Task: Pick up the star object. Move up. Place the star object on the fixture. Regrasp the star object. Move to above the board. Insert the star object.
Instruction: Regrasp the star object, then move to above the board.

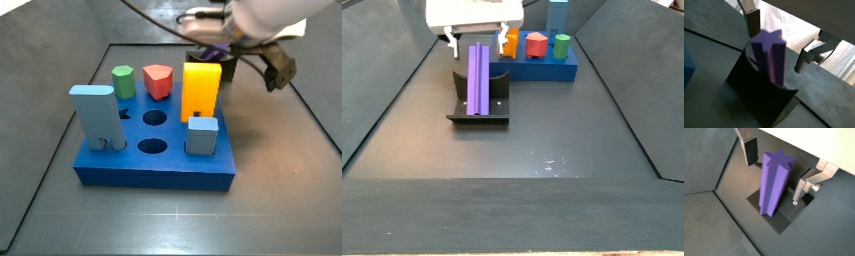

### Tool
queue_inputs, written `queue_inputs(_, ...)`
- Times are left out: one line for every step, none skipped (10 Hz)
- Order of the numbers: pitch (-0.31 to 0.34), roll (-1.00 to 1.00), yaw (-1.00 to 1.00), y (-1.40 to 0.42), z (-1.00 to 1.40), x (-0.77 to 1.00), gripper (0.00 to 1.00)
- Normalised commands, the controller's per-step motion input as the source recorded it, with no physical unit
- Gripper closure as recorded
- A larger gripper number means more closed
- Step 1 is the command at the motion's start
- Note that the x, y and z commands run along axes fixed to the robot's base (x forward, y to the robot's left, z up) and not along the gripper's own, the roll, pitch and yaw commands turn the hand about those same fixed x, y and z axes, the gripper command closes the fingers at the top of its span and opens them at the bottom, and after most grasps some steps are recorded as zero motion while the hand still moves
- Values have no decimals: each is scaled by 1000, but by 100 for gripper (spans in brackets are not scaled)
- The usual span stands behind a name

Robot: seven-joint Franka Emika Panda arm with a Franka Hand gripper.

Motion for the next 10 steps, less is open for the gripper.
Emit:
queue_inputs(3,72,2,-1,-212,71,0)
queue_inputs(0,0,0,0,0,0,100)
queue_inputs(75,-283,61,208,1000,-155,100)
queue_inputs(73,-287,59,207,1000,-155,100)
queue_inputs(37,-273,58,195,1000,-153,100)
queue_inputs(-30,-208,63,172,1000,-145,100)
queue_inputs(-61,-160,56,162,1000,-141,100)
queue_inputs(-71,-138,45,156,1000,-138,100)
queue_inputs(-81,-99,6,142,1000,-129,100)
queue_inputs(-79,-87,-11,134,1000,-127,100)
